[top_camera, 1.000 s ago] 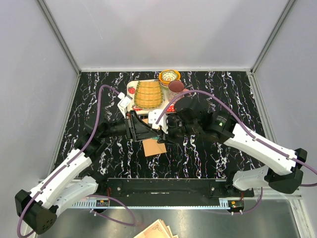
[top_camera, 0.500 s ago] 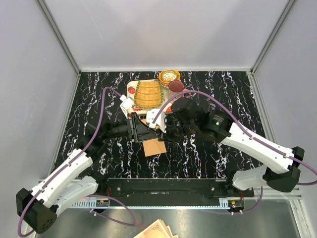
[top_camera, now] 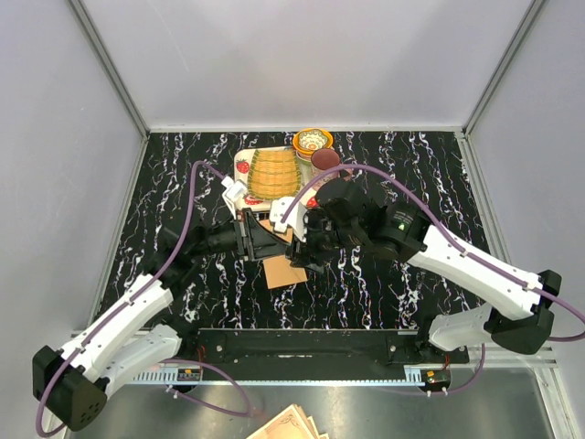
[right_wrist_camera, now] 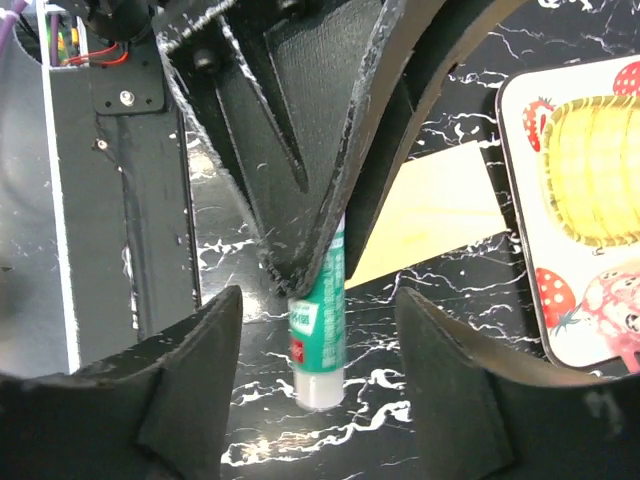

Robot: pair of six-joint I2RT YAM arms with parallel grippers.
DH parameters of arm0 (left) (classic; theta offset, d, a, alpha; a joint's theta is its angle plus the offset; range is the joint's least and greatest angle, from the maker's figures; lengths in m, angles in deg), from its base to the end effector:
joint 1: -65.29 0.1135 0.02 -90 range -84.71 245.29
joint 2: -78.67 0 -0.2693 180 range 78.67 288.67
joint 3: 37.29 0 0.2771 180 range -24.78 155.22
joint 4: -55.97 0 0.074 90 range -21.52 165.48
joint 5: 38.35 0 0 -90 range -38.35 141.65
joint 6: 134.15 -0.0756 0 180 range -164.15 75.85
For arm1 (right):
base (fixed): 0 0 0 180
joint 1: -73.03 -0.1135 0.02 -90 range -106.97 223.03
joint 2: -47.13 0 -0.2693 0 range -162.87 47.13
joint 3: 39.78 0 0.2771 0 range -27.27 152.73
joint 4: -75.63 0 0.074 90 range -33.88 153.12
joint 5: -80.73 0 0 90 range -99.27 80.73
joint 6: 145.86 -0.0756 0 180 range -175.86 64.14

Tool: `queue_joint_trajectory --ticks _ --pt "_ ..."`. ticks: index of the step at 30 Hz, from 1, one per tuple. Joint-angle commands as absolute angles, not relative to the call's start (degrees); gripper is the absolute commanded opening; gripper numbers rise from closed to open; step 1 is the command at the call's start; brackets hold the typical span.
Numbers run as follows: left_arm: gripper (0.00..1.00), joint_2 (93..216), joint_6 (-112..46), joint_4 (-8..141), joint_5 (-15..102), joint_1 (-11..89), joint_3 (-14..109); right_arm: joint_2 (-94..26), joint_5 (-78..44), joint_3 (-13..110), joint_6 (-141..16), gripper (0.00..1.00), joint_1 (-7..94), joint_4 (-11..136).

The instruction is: Place the letter into the envelope and seal it

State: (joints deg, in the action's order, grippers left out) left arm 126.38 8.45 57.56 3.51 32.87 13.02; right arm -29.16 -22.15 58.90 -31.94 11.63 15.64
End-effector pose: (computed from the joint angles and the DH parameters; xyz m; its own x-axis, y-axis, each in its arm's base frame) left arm 0.1724 -0.1762 0.3275 -0.7745 -0.1361 -0.6177 0.6109 0.0921 -0.7863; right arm 0.1429 0.2973 0.3906 0.1143 -0.6160 -0.7794 -0.9781 0.0676 -0.1969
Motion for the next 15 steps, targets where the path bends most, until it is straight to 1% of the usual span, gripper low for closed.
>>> queue_joint_trajectory --ticks 1,3,4,7,8,10,11,14,15 --pt "0.0 125.35 8.76 55.47 3.31 36.98 11.61 -28.63 -22.0 62.2 -38.01 0.8 15.34 16.55" --pt "0.0 124.73 8.23 55.56 3.05 38.92 11.0 -28.1 -27.79 61.94 -43.0 0.86 20.54 15.41" --pt "0.0 124.55 7.53 55.73 2.87 40.93 10.82 -28.01 -31.03 61.85 -43.73 0.88 26.31 14.44" --pt "0.0 124.11 6.3 56.52 2.69 44.27 10.2 -28.45 -31.94 60.71 -45.05 0.89 33.11 11.01" --pt "0.0 123.94 6.21 56.61 2.69 45.07 10.03 -28.63 -31.6 58.62 -45.49 0.88 38.35 10.83" --pt "0.0 123.85 5.42 56.61 2.96 46.91 9.76 -29.24 -31.51 56.15 -46.37 0.86 43.83 10.13" --pt "0.0 123.76 5.16 56.52 3.13 47.62 9.85 -30.29 -30.81 53.52 -46.37 0.84 49.51 10.21" --pt "0.0 124.11 4.28 56.0 3.66 50.43 10.2 -35.11 -25.82 50.52 -46.28 0.8 55.18 11.88" --pt "0.0 124.29 4.36 55.91 3.84 51.05 10.46 -36.44 -23.97 50.16 -46.37 0.76 56.85 13.62"
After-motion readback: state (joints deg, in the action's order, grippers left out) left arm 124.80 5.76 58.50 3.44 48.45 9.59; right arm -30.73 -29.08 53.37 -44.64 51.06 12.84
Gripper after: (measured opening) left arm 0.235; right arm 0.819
